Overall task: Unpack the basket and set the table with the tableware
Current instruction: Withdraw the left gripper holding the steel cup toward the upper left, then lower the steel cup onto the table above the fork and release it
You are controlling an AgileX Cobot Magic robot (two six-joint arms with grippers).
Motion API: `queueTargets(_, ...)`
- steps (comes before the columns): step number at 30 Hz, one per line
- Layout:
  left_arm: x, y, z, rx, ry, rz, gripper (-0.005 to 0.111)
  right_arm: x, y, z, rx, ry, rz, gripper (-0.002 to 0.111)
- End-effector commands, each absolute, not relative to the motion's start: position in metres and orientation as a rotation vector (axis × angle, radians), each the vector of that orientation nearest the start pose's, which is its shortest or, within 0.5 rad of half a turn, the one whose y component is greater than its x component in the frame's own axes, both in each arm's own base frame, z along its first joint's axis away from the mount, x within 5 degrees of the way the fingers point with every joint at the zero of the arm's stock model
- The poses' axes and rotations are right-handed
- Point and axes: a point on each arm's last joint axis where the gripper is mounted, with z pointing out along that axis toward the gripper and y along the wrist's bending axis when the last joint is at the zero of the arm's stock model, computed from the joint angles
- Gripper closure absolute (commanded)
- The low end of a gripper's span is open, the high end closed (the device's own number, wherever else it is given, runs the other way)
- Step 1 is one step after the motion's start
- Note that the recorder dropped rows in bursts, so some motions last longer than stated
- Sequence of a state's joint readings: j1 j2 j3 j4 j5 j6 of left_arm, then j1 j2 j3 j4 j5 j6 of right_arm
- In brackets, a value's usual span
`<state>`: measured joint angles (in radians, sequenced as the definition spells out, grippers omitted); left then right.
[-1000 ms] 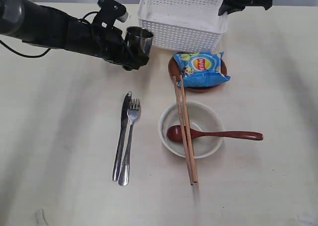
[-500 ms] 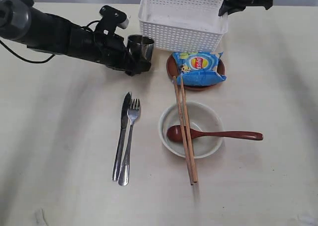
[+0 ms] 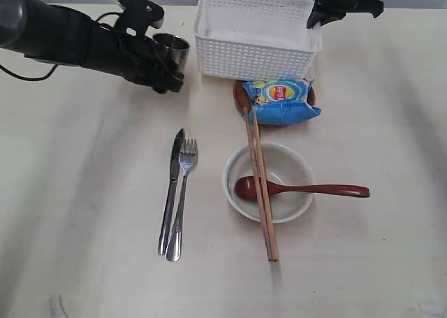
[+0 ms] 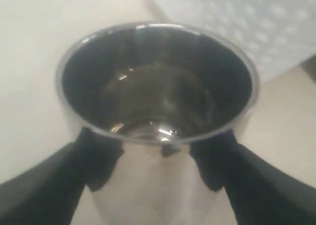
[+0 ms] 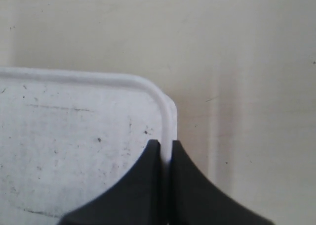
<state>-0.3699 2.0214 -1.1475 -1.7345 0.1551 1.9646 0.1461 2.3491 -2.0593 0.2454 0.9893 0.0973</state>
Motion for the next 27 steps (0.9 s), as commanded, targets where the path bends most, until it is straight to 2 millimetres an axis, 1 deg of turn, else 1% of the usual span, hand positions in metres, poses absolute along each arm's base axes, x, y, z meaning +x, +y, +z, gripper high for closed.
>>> queueTargets(1, 0.383, -0.144, 0.180, 0.591, 2.177, -0.025, 0.107, 0.500, 0.090, 0.180, 0.040, 2.808, 0.369, 0.108)
queueTargets(2, 0.384, -0.137, 0.189, 0.497, 2.182, 0.023, 0.107, 0.499, 0.090, 0.180, 0.039, 2.816, 0.369, 0.108)
queueTargets(3, 0.383, -0.132, 0.198, 0.394, 2.181, 0.024, 0.107, 0.499, 0.090, 0.180, 0.038, 2.821, 0.369, 0.108)
queueTargets(5, 0.381, -0.126, 0.217, 0.310, 2.115, 0.048, 0.107, 0.498, 0.090, 0.180, 0.038, 2.825, 0.369, 0.108)
queueTargets(7, 0.375, -0.125, 0.233, 0.299, 2.025, 0.026, 0.107, 0.498, 0.090, 0.179, 0.037, 2.829, 0.369, 0.108)
queueTargets(9, 0.367, -0.125, 0.248, 0.286, 1.891, 0.009, 0.107, 0.498, 0.090, 0.179, 0.034, 2.831, 0.369, 0.108)
queueTargets(11, 0.354, -0.125, 0.254, 0.202, 1.788, -0.118, 0.107, 0.498, 0.090, 0.179, 0.023, 2.832, 0.367, 0.108)
queueTargets(12, 0.348, -0.124, 0.256, 0.191, 1.754, -0.168, 0.107, 0.498, 0.090, 0.179, 0.017, 2.831, 0.366, 0.108)
queueTargets(14, 0.336, -0.124, 0.248, 0.163, 1.688, -0.295, 0.107, 0.498, 0.090, 0.179, 0.013, 2.831, 0.366, 0.108)
queueTargets(16, 0.326, -0.123, 0.236, 0.089, 1.626, -0.435, 0.107, 0.497, 0.090, 0.179, 0.012, 2.836, 0.366, 0.108)
queueTargets(18, 0.320, -0.122, 0.221, 0.082, 1.577, -0.468, 0.107, 0.496, 0.090, 0.179, 0.012, 2.846, 0.368, 0.108)
queueTargets(19, 0.319, -0.123, 0.213, 0.094, 1.585, -0.467, 0.107, 0.496, 0.090, 0.179, 0.012, 2.847, 0.369, 0.108)
queueTargets(22, 0.320, -0.135, 0.188, 0.271, 1.648, -0.480, 0.107, 0.496, 0.090, 0.179, 0.012, 2.849, 0.371, 0.108)
queueTargets(24, 0.320, -0.143, 0.174, 0.383, 1.660, -0.499, 0.107, 0.496, 0.090, 0.179, 0.013, 2.848, 0.374, 0.108)
queueTargets(27, 0.326, -0.149, 0.155, 0.424, 1.667, -0.521, 0.107, 0.496, 0.090, 0.179, 0.013, 2.846, 0.372, 0.108)
